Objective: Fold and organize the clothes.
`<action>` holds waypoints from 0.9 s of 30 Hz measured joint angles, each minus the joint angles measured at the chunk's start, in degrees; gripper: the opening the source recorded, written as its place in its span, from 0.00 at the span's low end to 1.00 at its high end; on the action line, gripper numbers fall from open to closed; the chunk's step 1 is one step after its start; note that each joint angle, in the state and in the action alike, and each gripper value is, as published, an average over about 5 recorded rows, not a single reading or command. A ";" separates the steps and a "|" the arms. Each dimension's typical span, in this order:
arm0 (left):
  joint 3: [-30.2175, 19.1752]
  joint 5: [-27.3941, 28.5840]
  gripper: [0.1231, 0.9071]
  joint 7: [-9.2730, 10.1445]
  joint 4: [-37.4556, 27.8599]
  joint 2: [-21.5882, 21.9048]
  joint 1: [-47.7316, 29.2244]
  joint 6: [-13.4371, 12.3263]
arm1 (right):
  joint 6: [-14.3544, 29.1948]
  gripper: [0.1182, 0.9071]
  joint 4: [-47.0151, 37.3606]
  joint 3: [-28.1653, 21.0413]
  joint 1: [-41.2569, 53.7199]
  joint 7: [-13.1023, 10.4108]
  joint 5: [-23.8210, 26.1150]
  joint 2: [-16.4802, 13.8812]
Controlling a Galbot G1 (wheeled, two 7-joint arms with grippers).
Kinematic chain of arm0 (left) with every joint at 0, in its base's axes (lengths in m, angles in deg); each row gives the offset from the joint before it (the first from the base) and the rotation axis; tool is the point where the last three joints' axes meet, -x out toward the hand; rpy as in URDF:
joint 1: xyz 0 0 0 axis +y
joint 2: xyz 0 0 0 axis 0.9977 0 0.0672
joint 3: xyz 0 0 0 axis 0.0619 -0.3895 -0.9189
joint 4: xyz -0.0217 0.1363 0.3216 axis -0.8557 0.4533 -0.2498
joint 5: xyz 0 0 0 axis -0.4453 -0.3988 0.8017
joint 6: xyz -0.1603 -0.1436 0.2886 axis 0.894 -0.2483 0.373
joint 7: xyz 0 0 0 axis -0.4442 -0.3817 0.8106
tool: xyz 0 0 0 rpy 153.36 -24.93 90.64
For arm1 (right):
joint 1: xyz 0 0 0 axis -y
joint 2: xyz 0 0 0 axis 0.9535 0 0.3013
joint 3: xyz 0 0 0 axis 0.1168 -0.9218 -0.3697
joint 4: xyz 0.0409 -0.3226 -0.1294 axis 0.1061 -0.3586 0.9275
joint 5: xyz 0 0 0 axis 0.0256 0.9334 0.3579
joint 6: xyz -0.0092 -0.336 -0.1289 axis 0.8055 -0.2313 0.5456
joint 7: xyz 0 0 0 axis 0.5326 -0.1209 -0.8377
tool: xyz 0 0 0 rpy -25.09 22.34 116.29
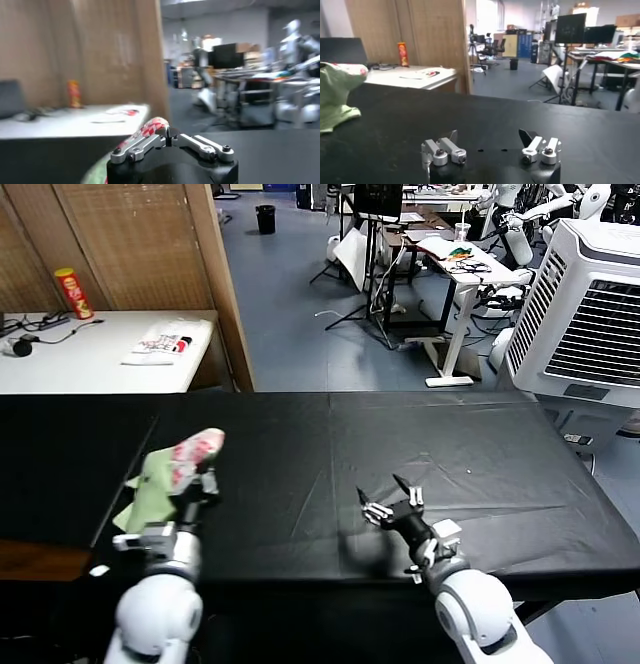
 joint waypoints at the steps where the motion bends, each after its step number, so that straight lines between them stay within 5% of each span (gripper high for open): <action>1: -1.30 0.66 0.02 -0.04 -0.23 -1.10 -0.28 -0.03 | -0.02 0.86 0.10 0.34 -0.25 0.00 0.08 -0.01; 8: -7.97 6.59 0.07 -2.99 -2.91 -7.61 -0.55 -0.65 | -1.07 0.86 1.40 1.40 -1.36 0.83 -0.65 -0.48; 14: -9.91 6.97 0.45 -6.67 -3.97 -8.74 -0.59 -1.39 | -3.51 0.86 1.97 0.60 -1.27 1.48 -4.11 -1.72; 19: -9.57 5.45 0.78 -7.55 -3.13 -8.01 -0.04 -3.53 | -6.82 0.86 1.01 -2.07 0.72 -0.25 -9.00 -1.49; 27: -6.23 4.91 0.86 -7.08 -2.08 -6.16 2.02 -5.06 | -10.01 0.86 -3.84 -8.76 7.07 -2.75 -16.26 2.56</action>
